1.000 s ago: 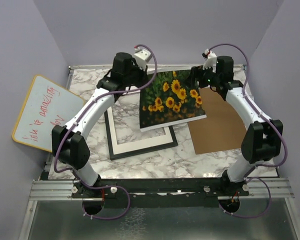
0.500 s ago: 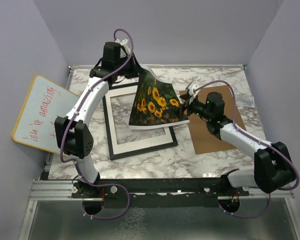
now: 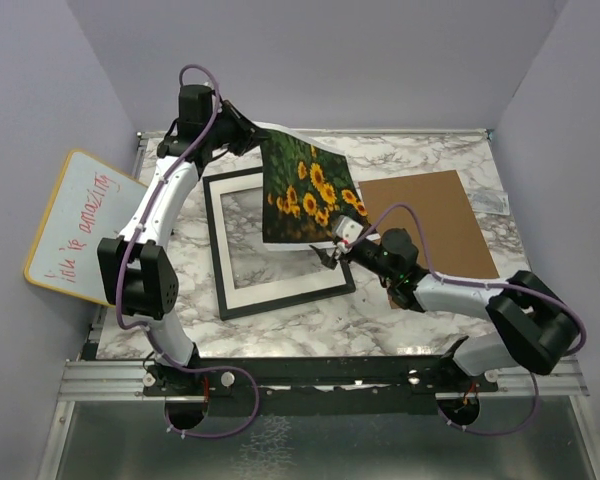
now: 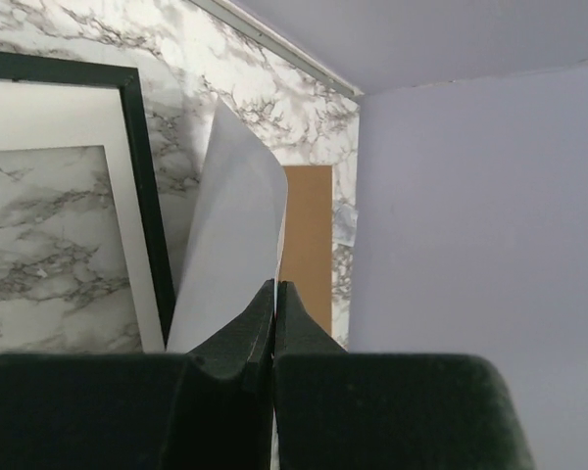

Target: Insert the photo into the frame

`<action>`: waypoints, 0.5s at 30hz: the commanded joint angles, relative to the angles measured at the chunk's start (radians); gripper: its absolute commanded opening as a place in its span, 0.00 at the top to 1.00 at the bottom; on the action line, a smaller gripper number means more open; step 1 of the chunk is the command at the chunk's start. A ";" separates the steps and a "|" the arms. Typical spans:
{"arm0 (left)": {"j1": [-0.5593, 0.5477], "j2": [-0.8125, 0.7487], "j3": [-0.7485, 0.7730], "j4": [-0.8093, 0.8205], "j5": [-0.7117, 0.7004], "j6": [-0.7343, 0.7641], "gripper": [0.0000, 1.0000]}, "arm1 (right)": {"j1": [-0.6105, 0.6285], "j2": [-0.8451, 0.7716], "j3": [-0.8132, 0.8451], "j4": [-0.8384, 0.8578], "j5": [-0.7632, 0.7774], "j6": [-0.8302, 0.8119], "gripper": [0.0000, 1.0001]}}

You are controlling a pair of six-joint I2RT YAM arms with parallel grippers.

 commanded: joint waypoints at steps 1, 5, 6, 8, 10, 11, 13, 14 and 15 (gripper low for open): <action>0.002 -0.072 -0.057 0.088 0.011 -0.166 1.00 | 0.056 0.118 -0.017 0.220 0.117 -0.103 0.11; 0.008 -0.084 -0.071 0.091 0.007 -0.205 1.00 | 0.075 0.192 -0.032 0.316 0.143 -0.192 0.11; 0.010 -0.086 -0.074 0.090 0.008 -0.212 1.00 | 0.077 0.207 -0.034 0.336 0.152 -0.199 0.11; 0.011 -0.088 -0.077 0.089 0.011 -0.224 1.00 | 0.078 0.238 -0.040 0.385 0.161 -0.220 0.11; 0.015 -0.091 -0.080 0.083 0.009 -0.234 1.00 | 0.082 0.271 -0.042 0.426 0.169 -0.236 0.11; 0.016 -0.093 -0.083 0.081 0.008 -0.239 1.00 | 0.086 0.286 -0.043 0.442 0.171 -0.248 0.11; 0.019 -0.098 -0.089 0.079 0.006 -0.249 1.00 | 0.095 0.316 -0.045 0.475 0.186 -0.256 0.11; 0.020 -0.100 -0.092 0.079 0.003 -0.252 1.00 | 0.100 0.327 -0.047 0.490 0.188 -0.262 0.11; 0.020 -0.101 -0.094 0.079 0.000 -0.255 1.00 | 0.104 0.336 -0.050 0.499 0.190 -0.266 0.11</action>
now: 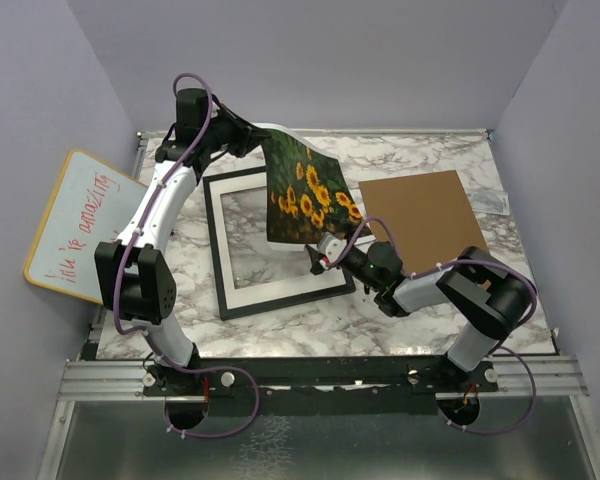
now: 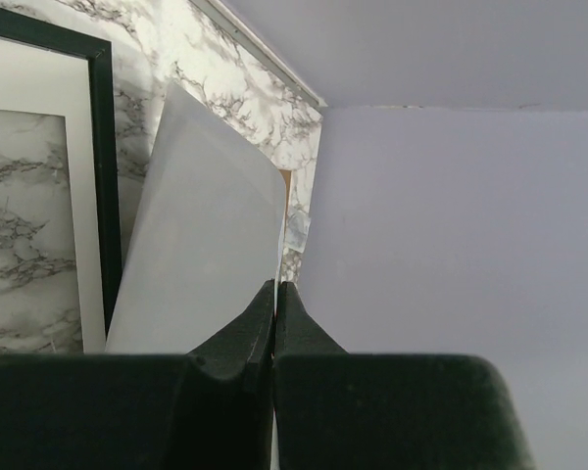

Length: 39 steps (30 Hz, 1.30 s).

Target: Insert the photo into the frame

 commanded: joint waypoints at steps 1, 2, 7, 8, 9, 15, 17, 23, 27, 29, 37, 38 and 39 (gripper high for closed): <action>0.011 -0.056 -0.019 0.014 -0.003 -0.042 1.00 | 0.031 0.051 -0.025 0.138 0.045 -0.059 0.12; 0.013 -0.056 -0.020 0.014 -0.004 -0.044 1.00 | 0.036 0.055 -0.033 0.145 0.049 -0.063 0.12; 0.022 -0.049 -0.022 0.014 -0.013 -0.048 1.00 | 0.077 0.037 -0.082 0.125 0.059 -0.081 0.12; 0.023 -0.046 -0.021 0.014 -0.014 -0.050 1.00 | 0.086 0.032 -0.092 0.117 0.067 -0.083 0.12; 0.023 -0.046 -0.019 0.014 -0.015 -0.051 1.00 | 0.095 0.030 -0.098 0.115 0.076 -0.077 0.12; 0.025 -0.057 -0.038 0.014 -0.016 -0.073 1.00 | 0.105 0.115 -0.043 0.205 0.235 -0.048 0.12; 0.024 -0.064 -0.050 0.014 -0.017 -0.082 1.00 | 0.105 0.165 -0.010 0.259 0.268 -0.051 0.12; 0.026 -0.080 -0.078 0.014 -0.018 -0.103 1.00 | 0.105 0.230 0.031 0.288 0.264 -0.052 0.12; 0.025 -0.085 -0.090 0.014 -0.013 -0.112 1.00 | 0.105 0.261 0.060 0.304 0.289 -0.065 0.12; 0.025 -0.088 -0.094 0.013 -0.012 -0.116 1.00 | 0.105 0.276 0.080 0.312 0.307 -0.072 0.12; 0.029 -0.099 -0.087 -0.019 -0.044 -0.103 1.00 | 0.103 0.306 0.109 0.302 0.300 -0.177 0.34; 0.030 -0.098 -0.087 -0.019 -0.044 -0.104 1.00 | 0.104 0.310 0.105 0.295 0.294 -0.194 0.36; 0.029 -0.097 -0.084 -0.019 -0.045 -0.105 1.00 | 0.103 0.315 0.101 0.293 0.292 -0.213 0.38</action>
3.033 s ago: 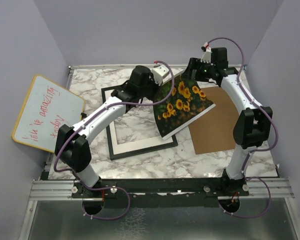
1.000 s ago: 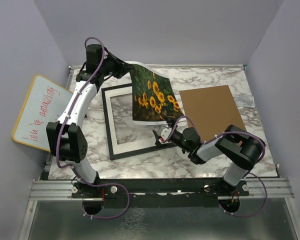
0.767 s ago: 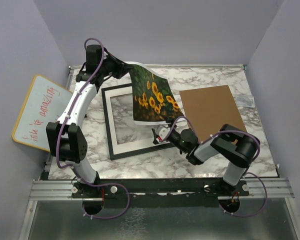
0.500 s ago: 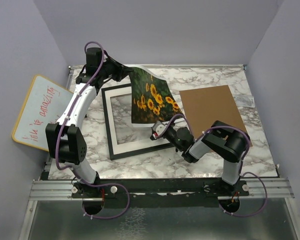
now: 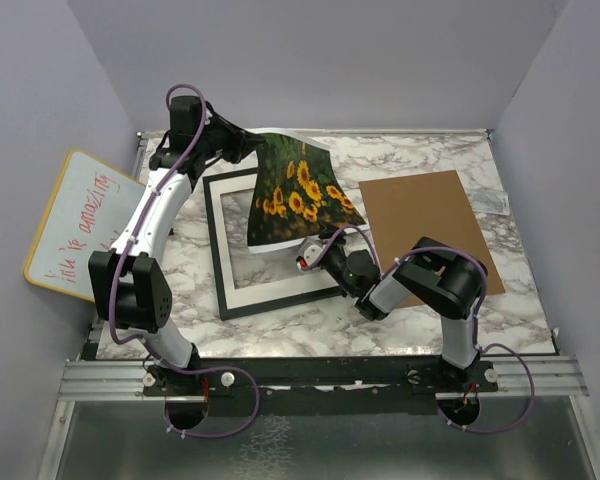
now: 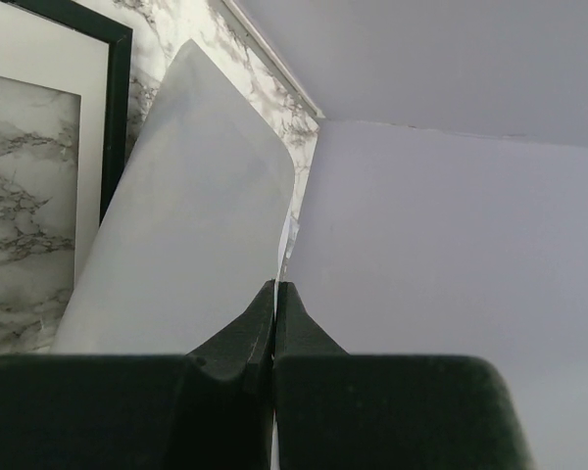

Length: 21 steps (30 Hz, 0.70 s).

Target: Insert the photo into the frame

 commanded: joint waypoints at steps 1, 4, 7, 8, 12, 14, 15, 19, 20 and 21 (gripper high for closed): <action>0.011 -0.033 0.006 -0.016 -0.026 -0.018 1.00 | 0.003 0.034 -0.005 0.059 0.001 -0.102 0.38; 0.012 -0.032 0.013 -0.016 -0.028 -0.019 1.00 | 0.003 0.042 -0.005 0.050 -0.010 -0.150 0.42; 0.013 -0.032 0.007 -0.016 -0.023 -0.025 1.00 | 0.003 0.030 0.009 0.038 -0.023 -0.174 0.53; 0.012 -0.032 0.005 -0.017 -0.021 -0.029 1.00 | 0.003 0.029 0.017 0.038 -0.021 -0.190 0.59; 0.013 -0.042 -0.002 -0.017 -0.019 -0.034 1.00 | 0.003 0.028 0.049 0.066 0.014 -0.248 0.79; 0.015 -0.045 -0.008 -0.017 -0.018 -0.032 1.00 | 0.003 0.016 0.051 0.074 0.027 -0.269 0.89; 0.016 -0.047 -0.012 -0.017 -0.018 -0.032 1.00 | 0.003 0.005 0.049 0.078 0.032 -0.273 0.95; 0.027 -0.042 -0.020 -0.008 -0.020 -0.022 0.77 | 0.000 -0.061 0.045 0.025 0.007 -0.263 1.00; 0.032 -0.039 -0.017 -0.007 -0.023 -0.014 0.66 | -0.004 -0.085 0.047 -0.005 -0.005 -0.245 0.99; 0.037 -0.037 -0.016 -0.006 -0.027 -0.005 0.55 | -0.009 -0.114 0.049 -0.044 -0.014 -0.218 1.00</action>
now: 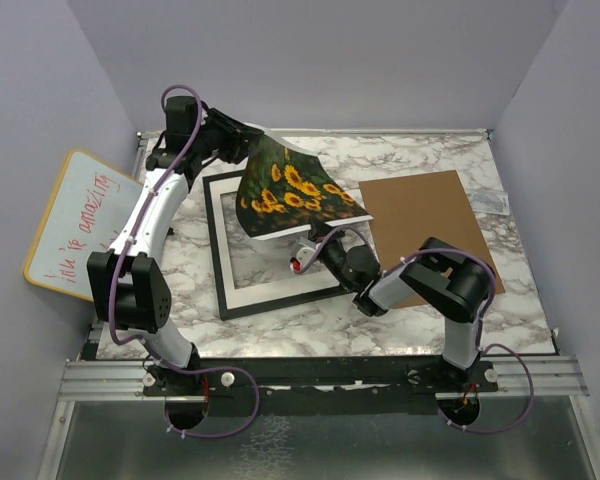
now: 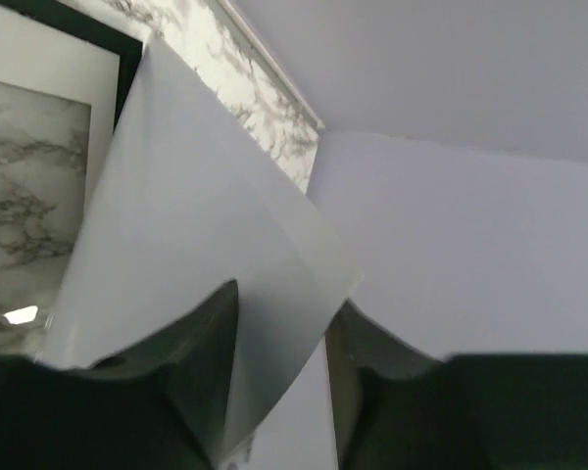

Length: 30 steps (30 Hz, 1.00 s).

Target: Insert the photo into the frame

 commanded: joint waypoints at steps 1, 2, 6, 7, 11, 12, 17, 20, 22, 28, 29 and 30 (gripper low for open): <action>0.028 -0.030 -0.010 -0.004 -0.033 0.015 0.50 | -0.017 -0.138 0.016 -0.074 -0.039 0.061 0.99; 0.035 -0.031 -0.012 -0.003 -0.043 0.031 0.47 | -0.029 -0.173 0.020 -0.128 -0.059 0.105 0.99; 0.068 -0.051 -0.029 0.003 -0.084 0.085 0.39 | -0.068 -0.349 0.094 -0.450 -0.108 0.279 1.00; 0.076 -0.052 -0.030 0.002 -0.093 0.103 0.37 | -0.077 -0.382 0.118 -0.537 -0.135 0.317 1.00; 0.118 -0.051 -0.014 -0.010 -0.095 0.174 0.23 | -0.097 -0.458 0.191 -0.734 -0.219 0.429 1.00; 0.141 -0.053 -0.006 -0.011 -0.093 0.194 0.20 | -0.099 -0.466 0.213 -0.778 -0.229 0.454 1.00; 0.222 -0.092 0.055 -0.034 -0.120 0.320 0.08 | -0.111 -0.484 0.326 -0.963 -0.269 0.572 1.00; 0.267 -0.114 0.107 -0.079 -0.157 0.406 0.02 | -0.122 -0.489 0.395 -1.047 -0.305 0.643 1.00; 0.287 -0.125 0.140 -0.112 -0.192 0.450 0.01 | -0.128 -0.487 0.436 -1.085 -0.330 0.682 1.00; 0.312 -0.168 0.112 -0.127 -0.244 0.491 0.01 | -0.148 -0.445 0.629 -1.250 -0.370 0.831 0.99; 0.312 -0.172 0.095 -0.127 -0.247 0.492 0.01 | -0.154 -0.430 0.664 -1.285 -0.385 0.862 0.99; 0.312 -0.176 0.077 -0.125 -0.249 0.494 0.01 | -0.162 -0.416 0.692 -1.316 -0.398 0.894 0.99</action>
